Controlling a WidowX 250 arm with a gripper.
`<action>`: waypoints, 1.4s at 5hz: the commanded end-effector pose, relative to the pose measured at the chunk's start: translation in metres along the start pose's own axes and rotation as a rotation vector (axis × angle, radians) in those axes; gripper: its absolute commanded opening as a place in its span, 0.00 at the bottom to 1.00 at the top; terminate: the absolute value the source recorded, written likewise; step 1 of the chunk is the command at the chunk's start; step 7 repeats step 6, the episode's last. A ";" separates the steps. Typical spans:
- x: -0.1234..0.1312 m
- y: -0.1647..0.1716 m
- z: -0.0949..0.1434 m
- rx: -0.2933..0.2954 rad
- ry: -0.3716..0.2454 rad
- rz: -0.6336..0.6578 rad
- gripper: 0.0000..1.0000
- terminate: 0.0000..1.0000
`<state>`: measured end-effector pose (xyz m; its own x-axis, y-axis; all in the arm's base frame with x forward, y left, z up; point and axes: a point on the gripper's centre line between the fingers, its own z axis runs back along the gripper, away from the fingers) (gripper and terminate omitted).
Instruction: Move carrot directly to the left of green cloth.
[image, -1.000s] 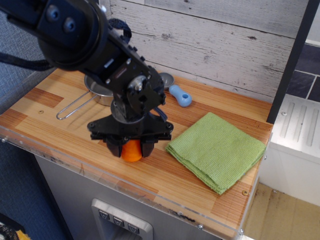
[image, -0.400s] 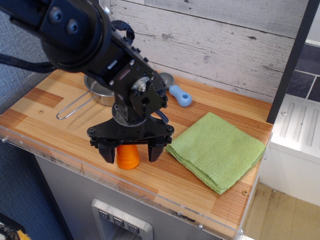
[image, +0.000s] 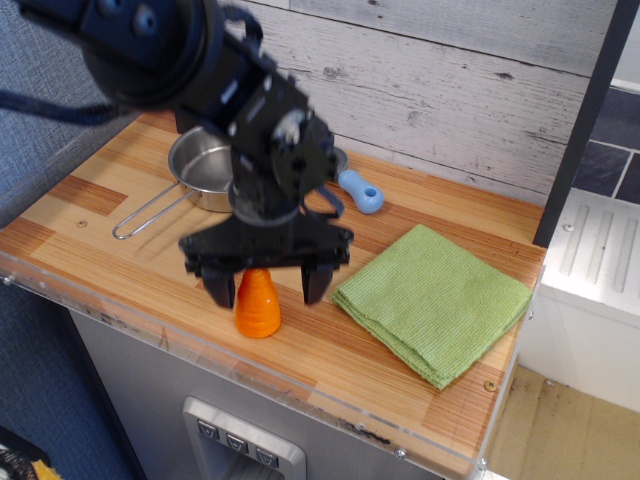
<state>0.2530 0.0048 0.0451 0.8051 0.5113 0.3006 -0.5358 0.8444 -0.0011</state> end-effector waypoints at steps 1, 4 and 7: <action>0.016 -0.014 0.044 -0.026 -0.093 -0.014 1.00 0.00; 0.021 -0.018 0.064 -0.025 -0.133 -0.025 1.00 0.00; 0.021 -0.018 0.064 -0.025 -0.133 -0.025 1.00 1.00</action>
